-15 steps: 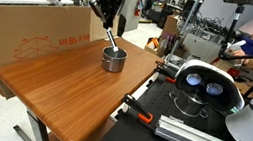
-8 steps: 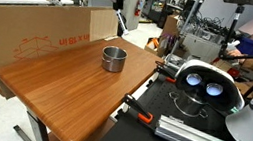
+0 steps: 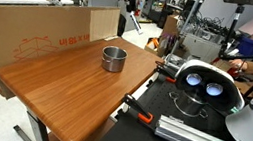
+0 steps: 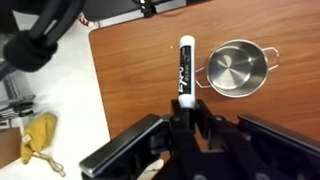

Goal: Take the black marker out of the silver pot and place it on the table

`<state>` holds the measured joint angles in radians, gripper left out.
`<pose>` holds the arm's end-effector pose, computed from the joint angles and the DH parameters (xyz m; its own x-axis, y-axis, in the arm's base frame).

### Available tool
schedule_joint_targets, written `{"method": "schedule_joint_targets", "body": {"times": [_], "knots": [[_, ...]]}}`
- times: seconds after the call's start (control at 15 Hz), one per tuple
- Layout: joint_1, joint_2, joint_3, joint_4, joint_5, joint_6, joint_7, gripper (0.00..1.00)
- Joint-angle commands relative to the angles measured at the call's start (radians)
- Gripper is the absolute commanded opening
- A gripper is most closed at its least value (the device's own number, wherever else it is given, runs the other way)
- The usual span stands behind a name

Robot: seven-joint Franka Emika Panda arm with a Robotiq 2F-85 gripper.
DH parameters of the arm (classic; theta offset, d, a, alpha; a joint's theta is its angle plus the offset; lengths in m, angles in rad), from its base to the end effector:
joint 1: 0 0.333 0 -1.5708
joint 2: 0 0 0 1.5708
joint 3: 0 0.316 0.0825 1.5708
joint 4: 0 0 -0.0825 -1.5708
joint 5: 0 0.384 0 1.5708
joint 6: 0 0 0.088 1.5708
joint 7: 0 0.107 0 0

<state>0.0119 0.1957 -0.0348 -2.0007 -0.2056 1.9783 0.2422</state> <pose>0.5651 -0.0254 0.3467 0.9680 -0.1790 -0.1758 -0.1385 -0.9655 0.2207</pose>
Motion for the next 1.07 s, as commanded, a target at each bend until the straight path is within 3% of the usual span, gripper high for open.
{"method": "schedule_joint_targets", "body": {"times": [0.0, 1.0], "knots": [[-0.015, 0.070, -0.003, 0.061, 0.029, -0.062, -0.054, 0.05], [-0.046, 0.344, -0.045, 0.260, 0.033, -0.089, -0.074, 0.05]]}}
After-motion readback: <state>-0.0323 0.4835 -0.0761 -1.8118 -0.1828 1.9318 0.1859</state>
